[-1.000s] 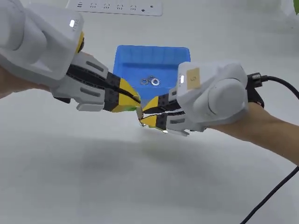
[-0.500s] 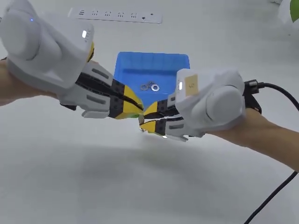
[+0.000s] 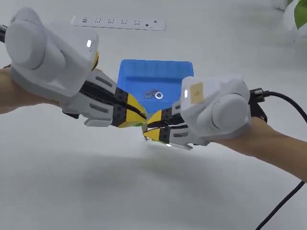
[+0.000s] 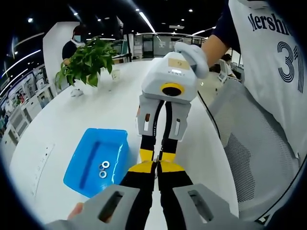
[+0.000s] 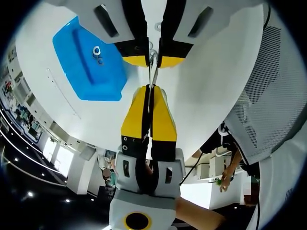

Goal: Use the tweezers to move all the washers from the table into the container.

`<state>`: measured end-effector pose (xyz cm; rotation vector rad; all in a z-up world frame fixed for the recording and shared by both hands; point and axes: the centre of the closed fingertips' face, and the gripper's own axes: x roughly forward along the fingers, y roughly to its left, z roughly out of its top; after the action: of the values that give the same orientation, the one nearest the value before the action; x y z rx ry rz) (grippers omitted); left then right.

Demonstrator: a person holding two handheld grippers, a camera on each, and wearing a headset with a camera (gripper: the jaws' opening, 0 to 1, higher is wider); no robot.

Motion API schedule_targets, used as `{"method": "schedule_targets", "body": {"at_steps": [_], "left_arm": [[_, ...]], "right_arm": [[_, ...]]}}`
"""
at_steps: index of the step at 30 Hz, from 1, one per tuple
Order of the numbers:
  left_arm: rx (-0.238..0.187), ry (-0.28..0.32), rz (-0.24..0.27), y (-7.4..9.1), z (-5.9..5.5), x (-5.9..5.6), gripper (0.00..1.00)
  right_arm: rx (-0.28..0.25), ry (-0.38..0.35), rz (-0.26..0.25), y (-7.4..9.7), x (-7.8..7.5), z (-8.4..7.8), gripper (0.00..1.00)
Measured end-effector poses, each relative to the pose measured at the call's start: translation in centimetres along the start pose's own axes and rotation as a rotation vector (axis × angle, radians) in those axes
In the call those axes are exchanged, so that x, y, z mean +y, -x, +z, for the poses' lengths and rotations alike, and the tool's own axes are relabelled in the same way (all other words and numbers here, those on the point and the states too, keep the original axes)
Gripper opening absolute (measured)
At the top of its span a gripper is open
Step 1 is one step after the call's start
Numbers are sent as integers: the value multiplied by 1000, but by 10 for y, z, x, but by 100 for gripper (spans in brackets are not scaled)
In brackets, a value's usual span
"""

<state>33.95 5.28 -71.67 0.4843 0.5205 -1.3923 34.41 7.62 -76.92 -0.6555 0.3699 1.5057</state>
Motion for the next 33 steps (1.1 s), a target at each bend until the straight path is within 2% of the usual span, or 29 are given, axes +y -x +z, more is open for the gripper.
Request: {"method": "schedule_targets", "body": {"at_steps": [4, 10, 14, 33], "left_arm": [[3, -3, 2, 1, -1, 1, 6], [4, -6, 7, 1, -1, 2, 6], [4, -4, 2, 0, 0, 1, 6], [-5, 12, -4, 0, 1, 2, 6]], "right_arm": [[-2, 9, 3, 0, 0, 0, 9], [-7, -15, 6, 0, -1, 0, 10], [29, 7, 24, -3, 5, -9, 15], [9, -22, 26, -11, 1, -5, 10]]}}
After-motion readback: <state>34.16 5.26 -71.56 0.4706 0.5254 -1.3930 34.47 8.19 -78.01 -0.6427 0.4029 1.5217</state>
